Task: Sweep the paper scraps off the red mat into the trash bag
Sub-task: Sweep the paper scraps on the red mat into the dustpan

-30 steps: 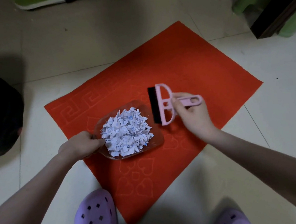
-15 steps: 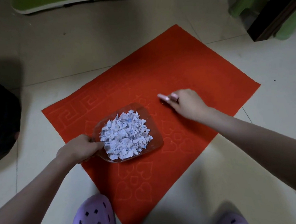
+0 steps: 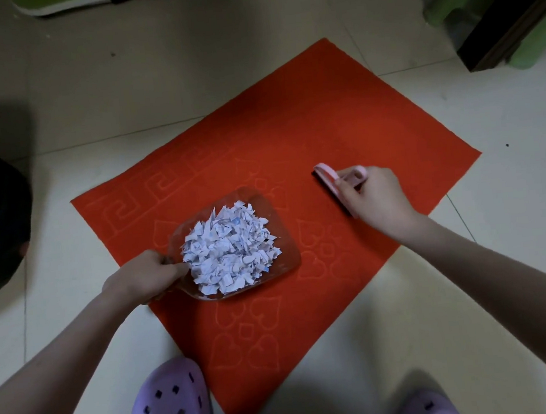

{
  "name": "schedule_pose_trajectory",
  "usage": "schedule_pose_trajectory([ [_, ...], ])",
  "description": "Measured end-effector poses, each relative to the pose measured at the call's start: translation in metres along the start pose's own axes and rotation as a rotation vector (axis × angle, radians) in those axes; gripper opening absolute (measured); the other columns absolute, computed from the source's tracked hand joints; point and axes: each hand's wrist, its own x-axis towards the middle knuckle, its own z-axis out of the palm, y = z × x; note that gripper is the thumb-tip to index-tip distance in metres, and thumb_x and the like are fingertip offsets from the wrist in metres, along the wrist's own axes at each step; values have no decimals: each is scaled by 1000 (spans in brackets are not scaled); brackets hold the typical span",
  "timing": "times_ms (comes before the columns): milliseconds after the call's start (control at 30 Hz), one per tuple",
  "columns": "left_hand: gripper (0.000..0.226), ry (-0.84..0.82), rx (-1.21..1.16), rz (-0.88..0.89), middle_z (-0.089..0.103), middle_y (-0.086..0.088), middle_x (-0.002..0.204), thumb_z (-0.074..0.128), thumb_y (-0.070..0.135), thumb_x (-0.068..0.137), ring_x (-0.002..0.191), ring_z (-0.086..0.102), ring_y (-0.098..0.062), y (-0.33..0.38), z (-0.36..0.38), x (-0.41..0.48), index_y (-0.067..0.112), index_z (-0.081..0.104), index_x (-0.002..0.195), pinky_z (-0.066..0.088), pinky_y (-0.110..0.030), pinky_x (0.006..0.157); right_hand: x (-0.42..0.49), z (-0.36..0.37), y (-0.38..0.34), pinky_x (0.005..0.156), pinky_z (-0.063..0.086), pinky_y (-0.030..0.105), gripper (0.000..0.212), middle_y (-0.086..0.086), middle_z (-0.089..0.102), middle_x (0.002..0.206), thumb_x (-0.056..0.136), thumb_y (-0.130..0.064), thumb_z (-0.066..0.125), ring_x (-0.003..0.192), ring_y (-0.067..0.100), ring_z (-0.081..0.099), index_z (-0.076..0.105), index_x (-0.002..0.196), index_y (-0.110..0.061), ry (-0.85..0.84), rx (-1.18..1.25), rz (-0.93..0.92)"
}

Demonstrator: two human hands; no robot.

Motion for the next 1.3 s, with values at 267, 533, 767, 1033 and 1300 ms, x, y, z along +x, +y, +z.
schedule_pose_trajectory([
  [267,37,32,-2,10,51,-1,40,59,31,82,33,42,-15,-8,2,4,12,54,50,34,-23,47,-27,4,-32,73,52,35,19,-3,75,92,92,-25,60,80,16,69,73,104,-28,-45,248,-133],
  [533,36,109,-576,65,46,-13,52,59,15,82,29,25,-12,-21,3,10,-21,59,76,17,-12,35,1,-1,6,60,40,13,20,2,75,91,92,-24,58,68,-2,63,73,105,-21,152,221,16],
  [767,26,198,-701,35,35,-5,47,49,4,88,27,22,-8,-28,-7,-1,-1,50,63,15,-8,33,33,4,-2,60,41,31,33,7,71,80,94,-42,49,78,31,65,71,89,-18,138,10,20],
  [1033,42,49,-207,-14,56,-17,47,62,36,71,34,34,-19,-51,-19,-6,-5,65,61,27,-19,40,20,27,-32,59,40,33,35,5,53,65,95,-32,53,67,31,57,46,64,-17,-58,-86,-114],
  [1300,41,39,-14,-22,52,-7,41,58,43,67,34,41,-20,-34,-21,-5,4,61,55,33,-24,46,0,50,-54,67,46,40,31,9,65,77,96,-31,49,74,32,60,61,78,-9,-71,7,-207],
])
